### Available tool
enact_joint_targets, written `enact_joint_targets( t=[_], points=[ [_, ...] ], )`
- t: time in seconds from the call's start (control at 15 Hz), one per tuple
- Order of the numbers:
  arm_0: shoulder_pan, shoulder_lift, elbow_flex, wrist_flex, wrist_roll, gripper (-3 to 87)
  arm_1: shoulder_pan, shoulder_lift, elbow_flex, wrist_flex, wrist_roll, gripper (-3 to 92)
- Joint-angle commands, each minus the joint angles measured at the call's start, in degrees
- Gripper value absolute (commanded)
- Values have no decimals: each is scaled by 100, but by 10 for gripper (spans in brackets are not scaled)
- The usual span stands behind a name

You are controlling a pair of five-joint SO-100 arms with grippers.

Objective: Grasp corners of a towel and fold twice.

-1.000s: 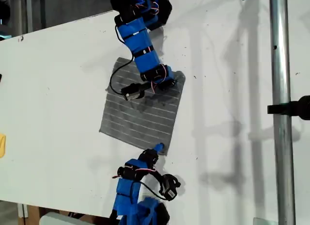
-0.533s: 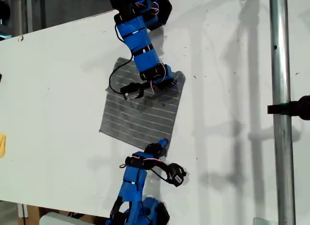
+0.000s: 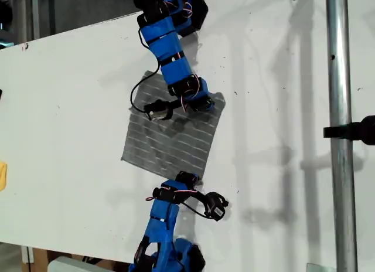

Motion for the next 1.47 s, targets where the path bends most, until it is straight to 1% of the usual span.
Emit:
enact_joint_targets(
  t=[0.0, 0.07, 0.2, 0.33, 0.4, 0.47, 0.53, 0.6, 0.73, 0.8, 0.93, 1.07, 1.2, 1.33, 1.4],
  points=[
    [132, 88, -396, 141, -132, -29, -141, 448, -70, 9, 18, -2],
    [167, 105, -536, 246, -158, -29, -185, 519, -88, 0, 18, -2],
    [316, 132, -967, 729, -246, -29, -413, 650, -211, -9, 123, -2],
    [650, 475, -1020, 923, -650, -29, -773, 299, -888, 26, 202, -2],
    [888, 765, -1055, 1099, -949, -29, -958, -35, -1547, 202, 202, -2],
    [1116, 1046, -1143, 1371, -1336, -29, -1099, -299, -2153, 413, 237, -2],
    [1283, 1257, -1266, 1705, -1635, -29, -1187, -308, -2443, 448, 272, -2],
    [1283, 1406, -1266, 1872, -1731, -29, -1213, -158, -2461, 501, 343, -2],
    [835, 1362, -1204, 1784, -1239, -29, -967, 343, -1828, 967, 633, -2],
    [492, 1318, -1248, 1670, -817, -29, -782, 694, -1389, 1134, 668, -2],
    [-325, 1037, -1547, 1714, 88, -29, -334, 1389, -642, 1450, 580, -2],
    [-1090, 536, -2039, 1811, 1011, -29, 325, 2197, 290, 1529, 281, -2],
    [-1723, -132, -2689, 1837, 1828, -29, 1160, 3182, 1222, 1556, -141, -2],
    [-2241, -721, -3586, 2030, 2294, -29, 1978, 4096, 1793, 1687, -738, -2],
    [-2426, -967, -4192, 2232, 2531, -29, 2461, 4535, 1995, 1705, -1107, -2]
  ],
)
